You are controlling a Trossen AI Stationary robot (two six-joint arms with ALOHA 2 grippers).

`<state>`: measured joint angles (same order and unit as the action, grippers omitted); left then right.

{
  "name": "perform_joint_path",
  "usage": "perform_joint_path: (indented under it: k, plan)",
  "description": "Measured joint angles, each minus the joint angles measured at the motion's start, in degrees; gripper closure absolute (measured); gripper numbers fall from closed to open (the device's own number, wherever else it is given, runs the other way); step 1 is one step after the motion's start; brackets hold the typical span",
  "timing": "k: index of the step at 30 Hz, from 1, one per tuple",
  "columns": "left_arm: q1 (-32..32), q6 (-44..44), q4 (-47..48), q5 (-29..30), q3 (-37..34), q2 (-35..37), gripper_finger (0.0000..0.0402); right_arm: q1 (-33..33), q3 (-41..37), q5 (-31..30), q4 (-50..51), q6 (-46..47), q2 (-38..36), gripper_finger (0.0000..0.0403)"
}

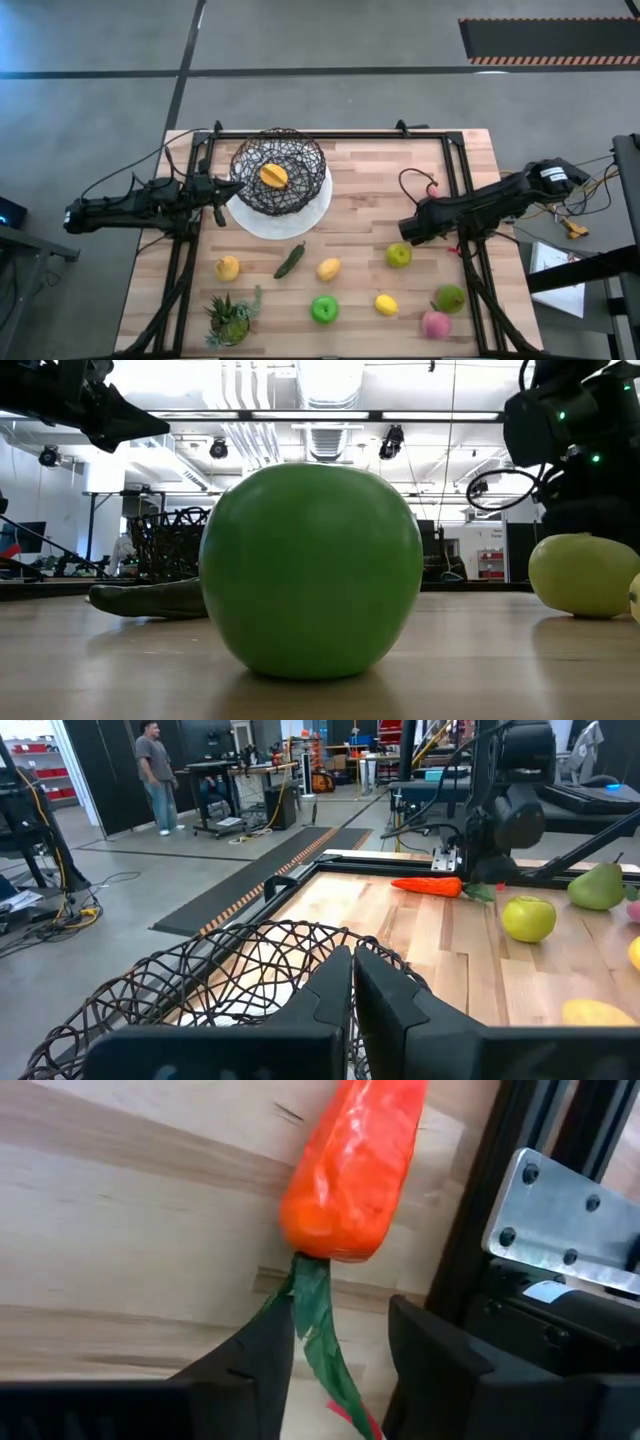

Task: Build produce basket
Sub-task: Put the carrot into the wire basket

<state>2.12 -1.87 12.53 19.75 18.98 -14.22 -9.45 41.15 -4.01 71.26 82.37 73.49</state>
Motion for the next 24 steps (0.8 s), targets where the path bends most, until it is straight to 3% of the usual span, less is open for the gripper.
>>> perform_joint_path:
  k: [6, 12, 15, 19, 24]
  plan:
    - [0.0, 0.0, 0.0, 0.0, 0.0, 0.0, 0.0401, 0.1, -0.3, 0.0, -5.0, -7.4, 4.1, 0.0299]
    - [0.0, 0.0, 0.3, 0.0, 0.0, 0.0, 0.0401, 0.1, 0.3, -0.3, -5.6, -12.1, 7.7, 0.0384]
    - [0.0, 0.0, 0.5, 0.0, 0.0, 0.0, 0.0401, 0.1, 3.0, -1.1, -5.8, -14.4, 8.2, 0.0391]
    - [0.0, 0.0, 0.5, 0.0, 0.0, 0.0, 0.0401, 0.1, 10.2, -7.0, -5.8, -17.6, 7.7, 0.0394]
    - [0.0, 0.1, 0.3, 0.0, 0.0, 0.0, 0.0401, 1.8, 22.5, -15.1, -5.9, -28.5, 8.2, 0.0394]
